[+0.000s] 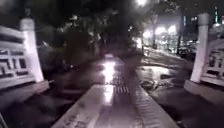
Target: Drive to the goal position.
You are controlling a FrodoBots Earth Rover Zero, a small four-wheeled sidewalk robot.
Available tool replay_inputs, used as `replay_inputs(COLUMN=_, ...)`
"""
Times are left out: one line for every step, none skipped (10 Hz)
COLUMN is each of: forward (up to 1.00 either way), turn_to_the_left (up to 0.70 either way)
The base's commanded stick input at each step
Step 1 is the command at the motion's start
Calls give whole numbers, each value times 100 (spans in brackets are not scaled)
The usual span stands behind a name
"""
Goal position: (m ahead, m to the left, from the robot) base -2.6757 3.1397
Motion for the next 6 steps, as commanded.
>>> replay_inputs(forward=45, turn_to_the_left=0)
replay_inputs(forward=45, turn_to_the_left=0)
replay_inputs(forward=45, turn_to_the_left=0)
replay_inputs(forward=45, turn_to_the_left=0)
replay_inputs(forward=45, turn_to_the_left=0)
replay_inputs(forward=45, turn_to_the_left=0)
